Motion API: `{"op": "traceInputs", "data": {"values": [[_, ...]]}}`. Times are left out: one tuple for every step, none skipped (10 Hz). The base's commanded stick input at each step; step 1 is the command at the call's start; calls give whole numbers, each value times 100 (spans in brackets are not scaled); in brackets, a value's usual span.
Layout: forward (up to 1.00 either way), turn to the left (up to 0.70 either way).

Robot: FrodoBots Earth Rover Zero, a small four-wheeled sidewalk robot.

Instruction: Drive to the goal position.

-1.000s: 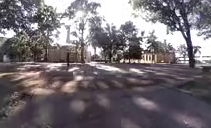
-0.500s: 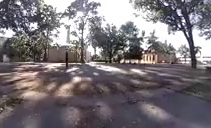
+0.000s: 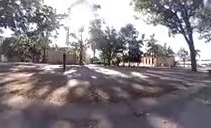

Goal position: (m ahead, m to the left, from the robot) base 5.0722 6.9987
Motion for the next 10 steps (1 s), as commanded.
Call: {"op": "traceInputs", "data": {"values": [[70, 0], [70, 0], [70, 0], [70, 0], [70, 2], [70, 6], [70, 13], [70, 14], [70, 14], [70, 14]]}}
